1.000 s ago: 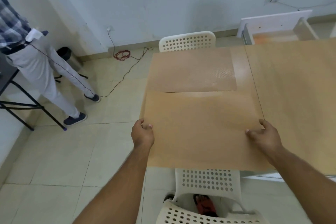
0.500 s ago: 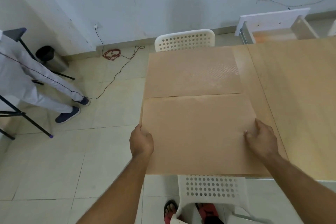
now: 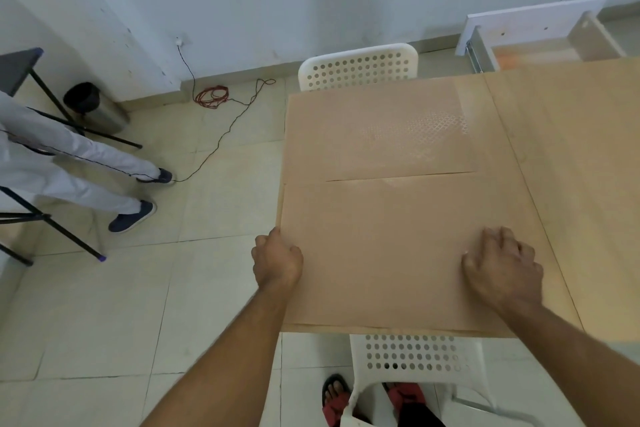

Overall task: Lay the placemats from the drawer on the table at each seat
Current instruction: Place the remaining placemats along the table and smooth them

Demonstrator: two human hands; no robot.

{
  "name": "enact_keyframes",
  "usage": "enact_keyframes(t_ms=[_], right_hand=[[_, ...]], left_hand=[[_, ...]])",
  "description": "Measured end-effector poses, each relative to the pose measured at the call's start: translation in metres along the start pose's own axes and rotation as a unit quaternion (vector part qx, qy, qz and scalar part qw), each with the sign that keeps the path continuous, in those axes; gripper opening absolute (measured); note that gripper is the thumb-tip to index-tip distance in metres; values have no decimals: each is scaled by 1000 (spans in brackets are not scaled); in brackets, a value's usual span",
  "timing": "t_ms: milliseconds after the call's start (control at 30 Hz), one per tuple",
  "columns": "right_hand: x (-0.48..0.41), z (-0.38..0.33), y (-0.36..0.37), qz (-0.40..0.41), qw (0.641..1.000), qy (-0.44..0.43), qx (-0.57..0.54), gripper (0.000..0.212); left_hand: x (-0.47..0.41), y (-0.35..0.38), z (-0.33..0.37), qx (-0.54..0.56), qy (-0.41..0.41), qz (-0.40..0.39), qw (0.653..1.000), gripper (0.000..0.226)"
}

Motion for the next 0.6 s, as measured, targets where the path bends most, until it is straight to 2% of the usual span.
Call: enact_keyframes(t_ms=[300,600], right_hand=[[-1,-8,3,-3,999,-36,21,64],[2,-20,4,3,996,-75,48,59]], left_hand=[[9,4,0,2,-33,15,999,55],[15,6,0,-23,-27,26,999,48]])
Point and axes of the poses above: each hand's wrist, its own x-axis away from the middle knuckle, its own y-axis out of the palm, z = x × y, the point moved 1 cm from there along -x, towards the middle knuckle, and after that the axes turned 10 degrees about x, right-handed, at the moved point
